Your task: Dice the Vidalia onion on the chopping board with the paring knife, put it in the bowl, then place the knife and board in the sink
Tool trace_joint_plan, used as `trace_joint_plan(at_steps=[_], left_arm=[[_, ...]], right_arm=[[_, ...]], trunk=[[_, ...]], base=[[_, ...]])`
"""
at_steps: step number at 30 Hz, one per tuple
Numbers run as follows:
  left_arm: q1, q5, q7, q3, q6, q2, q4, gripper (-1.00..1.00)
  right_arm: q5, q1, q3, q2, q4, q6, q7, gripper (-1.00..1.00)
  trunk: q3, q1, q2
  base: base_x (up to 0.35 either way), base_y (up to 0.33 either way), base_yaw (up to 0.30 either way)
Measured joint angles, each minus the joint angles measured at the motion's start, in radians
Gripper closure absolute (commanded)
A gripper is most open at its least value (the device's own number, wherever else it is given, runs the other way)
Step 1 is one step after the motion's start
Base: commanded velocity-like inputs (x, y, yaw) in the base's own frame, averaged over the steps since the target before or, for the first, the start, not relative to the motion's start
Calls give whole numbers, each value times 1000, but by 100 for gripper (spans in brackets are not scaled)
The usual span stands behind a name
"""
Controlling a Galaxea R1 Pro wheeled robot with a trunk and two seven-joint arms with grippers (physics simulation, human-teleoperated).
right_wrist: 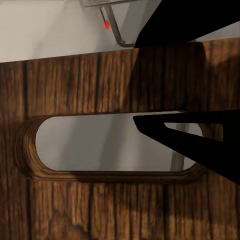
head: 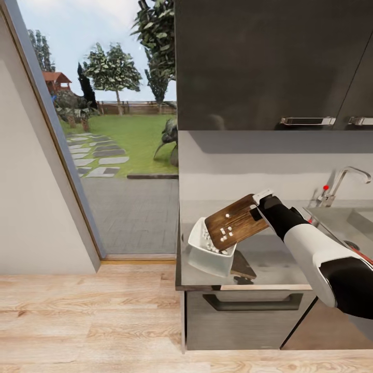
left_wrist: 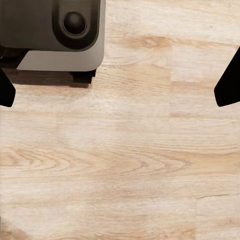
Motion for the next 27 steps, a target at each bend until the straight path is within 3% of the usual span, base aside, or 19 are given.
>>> trace_joint_plan(at_steps=[27], left_arm=[[0, 0, 0, 0, 0, 0, 0, -100]], right_arm=[[3, 0, -3, 0, -86, 44, -15, 100]], trunk=[[0, 0, 0]], base=[[0, 0, 0]])
